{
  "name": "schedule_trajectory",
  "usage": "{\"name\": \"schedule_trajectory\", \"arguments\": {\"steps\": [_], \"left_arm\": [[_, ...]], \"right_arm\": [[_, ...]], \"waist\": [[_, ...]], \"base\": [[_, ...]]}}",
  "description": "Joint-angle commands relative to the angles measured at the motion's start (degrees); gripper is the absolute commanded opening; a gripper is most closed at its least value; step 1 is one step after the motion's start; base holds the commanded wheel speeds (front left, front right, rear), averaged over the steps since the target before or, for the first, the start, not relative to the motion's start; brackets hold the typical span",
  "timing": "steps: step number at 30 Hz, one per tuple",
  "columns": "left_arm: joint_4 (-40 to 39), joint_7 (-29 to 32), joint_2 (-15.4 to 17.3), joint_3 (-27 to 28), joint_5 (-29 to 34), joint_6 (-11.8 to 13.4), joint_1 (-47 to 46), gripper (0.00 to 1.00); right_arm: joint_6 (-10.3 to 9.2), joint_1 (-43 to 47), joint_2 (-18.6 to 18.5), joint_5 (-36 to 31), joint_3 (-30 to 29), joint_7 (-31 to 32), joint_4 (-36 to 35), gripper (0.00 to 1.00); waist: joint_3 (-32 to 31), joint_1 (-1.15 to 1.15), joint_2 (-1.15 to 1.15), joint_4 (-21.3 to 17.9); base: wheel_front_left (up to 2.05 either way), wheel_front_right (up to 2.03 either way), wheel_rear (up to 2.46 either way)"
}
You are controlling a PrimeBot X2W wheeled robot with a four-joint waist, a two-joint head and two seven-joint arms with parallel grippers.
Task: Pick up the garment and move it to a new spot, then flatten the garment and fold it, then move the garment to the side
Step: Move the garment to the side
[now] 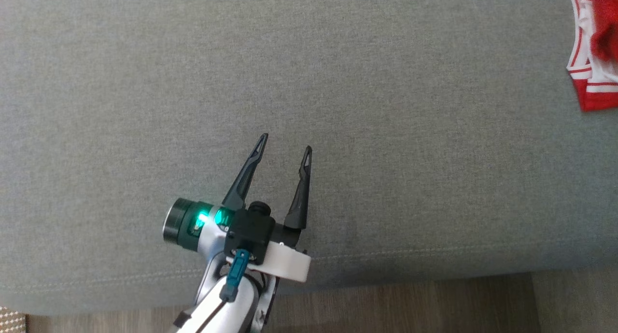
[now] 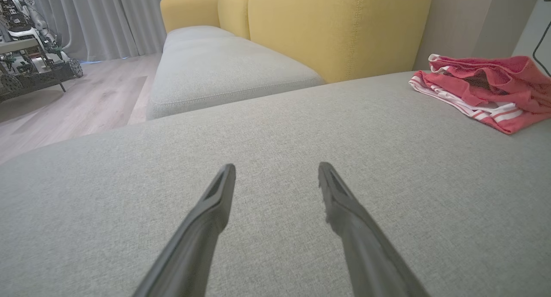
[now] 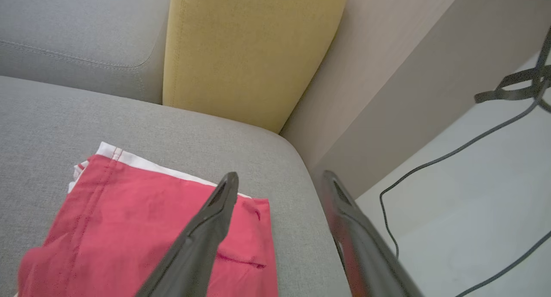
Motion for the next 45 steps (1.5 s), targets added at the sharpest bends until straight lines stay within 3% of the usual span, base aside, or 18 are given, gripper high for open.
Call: {"name": "schedule_trajectory", "arguments": {"steps": [1, 5, 16, 17, 22, 25, 31, 36, 45], "left_arm": [[-1.63, -0.29, 0.59, 1.28, 0.06, 0.69, -1.10, 1.00], [-1.64, -0.29, 0.82, 1.52, -0.10, 1.03, -0.46, 1.00], [-2.75, -0.29, 0.23, 6.13, -4.39, 3.14, 5.03, 1.00], [-2.75, -0.29, 0.23, 6.13, -4.39, 3.14, 5.03, 1.00], [-3.72, -0.29, 0.12, 9.12, -6.03, 2.53, 8.71, 1.00], [-4.49, -0.29, 0.07, 10.80, -5.94, 2.35, 10.59, 1.00], [-6.01, -0.29, -0.04, 13.56, -5.39, 1.50, 14.45, 1.00], [-8.60, -0.29, -0.12, 15.22, -4.24, 0.03, 17.07, 1.00], [-9.81, -0.29, -0.25, 17.60, -2.04, -1.63, 19.55, 1.00]], "right_arm": [[-0.02, -0.53, 0.02, -2.96, -1.13, -1.07, 0.04, 1.00], [-0.02, 0.11, 3.08, -9.38, -6.16, -1.31, -4.65, 1.00], [-0.02, 26.56, 23.71, -17.36, -24.30, -1.34, -28.66, 1.00], [-0.02, 26.56, 23.71, -17.36, -24.30, -1.34, -28.66, 1.00], [-0.02, 39.99, 33.53, -16.81, -25.53, -1.34, -42.27, 1.00], [-0.02, 47.62, 37.20, -16.43, -25.47, -1.34, -50.88, 1.00], [-0.02, 61.26, 40.85, -16.86, -26.67, -1.34, -63.48, 1.00], [-0.02, 67.28, 41.57, -16.26, -26.21, -1.34, -66.61, 1.00], [-0.02, 70.54, 41.73, -16.28, -24.21, -1.35, -68.08, 1.00]], "waist": [[-0.55, -0.01, 0.00, 0.05], [-2.10, -0.01, 0.00, -0.11], [-10.67, -0.01, 0.00, 2.09], [-10.67, -0.01, 0.00, 2.09], [-14.68, -0.01, 0.00, 3.14], [-16.70, -0.01, 0.00, 3.73], [-20.70, -0.01, 0.00, 4.13], [-22.44, -0.01, 0.00, 3.36], [-24.52, -0.01, 0.00, 2.67]], "base": [[0.00, 0.00, 0.00], [0.00, 0.00, 0.00], [0.00, 0.00, 0.00], [0.00, 0.00, 0.00], [0.00, 0.00, 0.00], [0.00, 0.00, 0.00], [0.00, 0.00, 0.00], [0.00, 0.00, 0.00], [0.00, 0.00, 0.00]]}}
